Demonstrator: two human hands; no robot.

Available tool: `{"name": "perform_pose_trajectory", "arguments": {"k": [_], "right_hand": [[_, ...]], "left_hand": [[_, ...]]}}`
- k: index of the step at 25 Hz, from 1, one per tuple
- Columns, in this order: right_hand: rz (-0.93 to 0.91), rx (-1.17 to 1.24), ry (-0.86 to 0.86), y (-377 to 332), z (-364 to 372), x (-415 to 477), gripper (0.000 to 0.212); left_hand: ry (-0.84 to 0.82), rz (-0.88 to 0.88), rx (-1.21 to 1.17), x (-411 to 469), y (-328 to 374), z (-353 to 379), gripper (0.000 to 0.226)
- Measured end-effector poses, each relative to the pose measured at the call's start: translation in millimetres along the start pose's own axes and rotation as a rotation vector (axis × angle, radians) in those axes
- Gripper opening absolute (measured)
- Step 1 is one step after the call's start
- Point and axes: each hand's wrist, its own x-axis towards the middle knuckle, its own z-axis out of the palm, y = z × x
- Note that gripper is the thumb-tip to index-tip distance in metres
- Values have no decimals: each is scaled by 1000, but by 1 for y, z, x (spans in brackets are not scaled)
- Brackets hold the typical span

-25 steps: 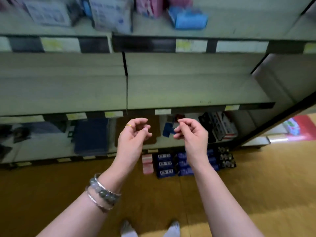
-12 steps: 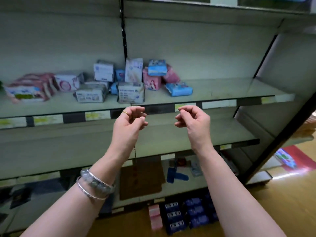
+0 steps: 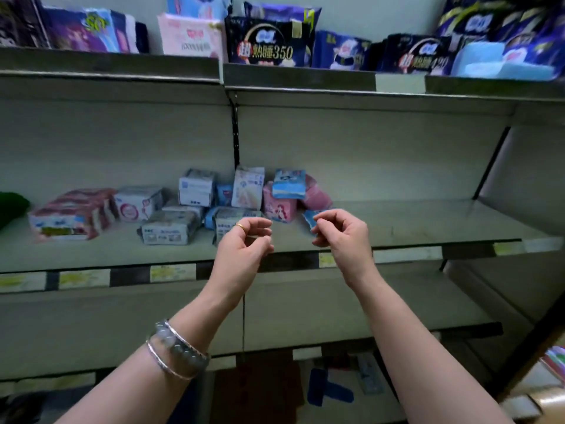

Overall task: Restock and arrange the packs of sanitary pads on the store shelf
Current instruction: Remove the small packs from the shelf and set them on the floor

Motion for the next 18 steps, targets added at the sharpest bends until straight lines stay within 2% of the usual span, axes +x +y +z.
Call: {"name": "perform_pose_trajectory", "arguments": {"k": [4, 8, 12, 18], "right_hand": [[-15, 6, -44, 16, -9, 52, 31], [49, -10, -34, 42, -16, 87, 35], [121, -33, -69, 60, -18, 111, 27], [153, -78, -88, 71, -4, 137, 19]], "left_hand": [[38, -1, 105, 43, 0, 28, 26], [67, -33, 166, 66, -9, 47, 27], [81, -58, 242, 82, -22, 55, 35], [112, -59, 227, 105, -29, 57, 34]]}}
